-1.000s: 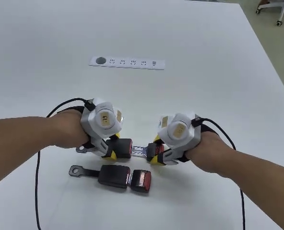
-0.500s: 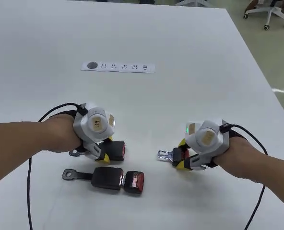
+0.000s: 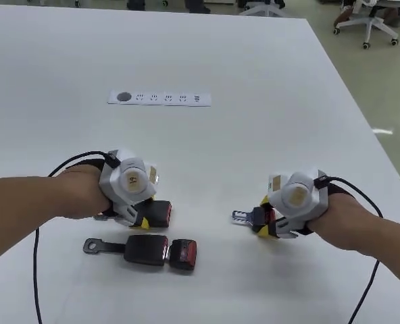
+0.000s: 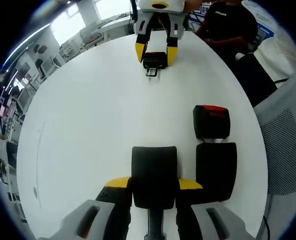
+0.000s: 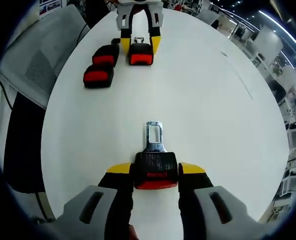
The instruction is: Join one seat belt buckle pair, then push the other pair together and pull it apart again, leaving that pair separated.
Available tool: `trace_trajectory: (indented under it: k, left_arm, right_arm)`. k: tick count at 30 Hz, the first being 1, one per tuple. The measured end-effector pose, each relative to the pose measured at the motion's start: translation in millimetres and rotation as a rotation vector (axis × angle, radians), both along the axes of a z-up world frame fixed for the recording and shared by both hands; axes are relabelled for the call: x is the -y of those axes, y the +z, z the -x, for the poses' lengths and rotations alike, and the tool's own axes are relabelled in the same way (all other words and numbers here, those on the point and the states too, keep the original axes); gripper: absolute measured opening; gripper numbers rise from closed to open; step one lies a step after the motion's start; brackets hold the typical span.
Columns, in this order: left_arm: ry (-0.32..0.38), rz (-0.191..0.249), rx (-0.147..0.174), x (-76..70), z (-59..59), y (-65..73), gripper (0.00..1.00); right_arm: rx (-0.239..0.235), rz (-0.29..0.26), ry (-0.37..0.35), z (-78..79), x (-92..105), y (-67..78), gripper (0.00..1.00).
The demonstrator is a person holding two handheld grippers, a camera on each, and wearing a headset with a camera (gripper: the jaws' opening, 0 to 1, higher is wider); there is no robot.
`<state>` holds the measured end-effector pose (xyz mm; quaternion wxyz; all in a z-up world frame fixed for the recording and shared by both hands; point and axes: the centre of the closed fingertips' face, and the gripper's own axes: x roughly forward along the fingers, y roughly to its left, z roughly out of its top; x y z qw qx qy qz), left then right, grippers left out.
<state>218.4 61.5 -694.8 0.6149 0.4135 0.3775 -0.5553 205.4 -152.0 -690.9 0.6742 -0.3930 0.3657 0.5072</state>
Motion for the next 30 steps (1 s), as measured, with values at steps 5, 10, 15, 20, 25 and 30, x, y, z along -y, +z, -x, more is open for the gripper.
trace_trajectory:
  k: [5,10,15,20,25,30]
  left_arm:
    - [0.044,0.027,0.026,3.0,0.5,8.9,0.44]
    - [0.092,0.071,0.071,0.6,0.5,27.1,0.49]
    - [0.193,0.176,0.081,-5.5,21.1,50.9,0.53]
    - [0.272,0.231,0.089,-36.0,49.2,54.3,0.68]
    - [0.392,0.280,0.096,-70.0,73.3,63.9,0.76]
    - [0.537,0.346,0.074,-96.2,93.2,62.5,0.81]
  right_arm:
    - [0.027,-0.017,-0.051,4.2,-1.5,11.8,0.41]
    - [0.041,-0.092,-0.123,10.2,-4.4,21.7,0.41]
    - [0.040,-0.198,-0.249,28.0,-7.4,41.6,0.45]
    - [0.045,-0.231,-0.304,45.8,-3.1,44.2,0.54]
    - [0.036,-0.272,-0.358,65.9,-6.0,49.2,0.63]
    - [0.021,-0.316,-0.417,79.2,-6.4,52.7,0.71]
